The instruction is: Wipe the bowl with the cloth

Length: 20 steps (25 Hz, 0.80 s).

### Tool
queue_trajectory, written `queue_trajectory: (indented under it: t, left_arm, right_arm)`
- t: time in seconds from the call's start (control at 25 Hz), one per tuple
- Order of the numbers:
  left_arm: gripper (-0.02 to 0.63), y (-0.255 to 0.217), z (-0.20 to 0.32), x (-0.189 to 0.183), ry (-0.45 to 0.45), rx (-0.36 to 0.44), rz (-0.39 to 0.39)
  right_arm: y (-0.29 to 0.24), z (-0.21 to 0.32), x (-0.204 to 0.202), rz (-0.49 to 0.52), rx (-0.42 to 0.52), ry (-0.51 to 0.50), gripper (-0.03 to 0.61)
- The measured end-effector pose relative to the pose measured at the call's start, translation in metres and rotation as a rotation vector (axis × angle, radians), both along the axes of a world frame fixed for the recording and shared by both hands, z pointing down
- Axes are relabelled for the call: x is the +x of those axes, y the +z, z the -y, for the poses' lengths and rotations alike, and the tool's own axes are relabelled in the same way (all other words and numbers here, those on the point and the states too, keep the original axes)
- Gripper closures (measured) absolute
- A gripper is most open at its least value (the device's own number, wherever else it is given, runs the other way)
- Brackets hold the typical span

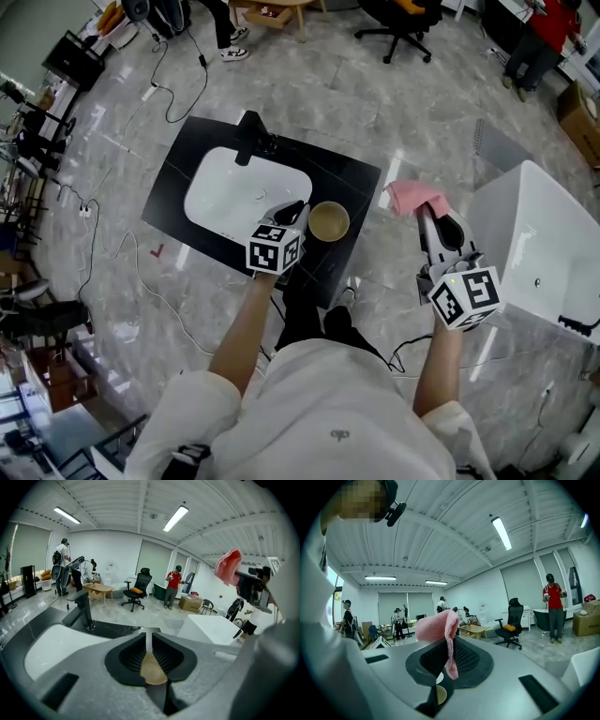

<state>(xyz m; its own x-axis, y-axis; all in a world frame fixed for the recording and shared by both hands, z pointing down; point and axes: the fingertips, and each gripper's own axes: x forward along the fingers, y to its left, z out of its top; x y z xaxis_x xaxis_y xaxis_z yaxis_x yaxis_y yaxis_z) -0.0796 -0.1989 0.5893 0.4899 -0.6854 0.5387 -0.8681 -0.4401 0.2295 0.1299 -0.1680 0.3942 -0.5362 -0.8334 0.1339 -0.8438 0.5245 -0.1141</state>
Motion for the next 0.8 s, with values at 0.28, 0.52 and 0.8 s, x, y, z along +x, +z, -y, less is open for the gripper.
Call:
queue_trajectory:
  t: [0.28,0.52,0.8]
  left_arm:
    - [0.554,0.057,0.001,0.001,0.005,-0.102,0.011]
    - [0.52,0.086,0.004,0.004,-0.003,-0.163,-0.011]
    - [0.515,0.126,0.005,-0.001,-0.022,-0.245,-0.005]
  right_arm:
    - [0.023,0.002,0.0,-0.02,-0.056,0.004,0.563]
    - [0.035,0.008,0.005,-0.034,-0.089,0.028,0.563]
    - [0.044,0.011,0.006,-0.059,-0.117,0.04,0.563]
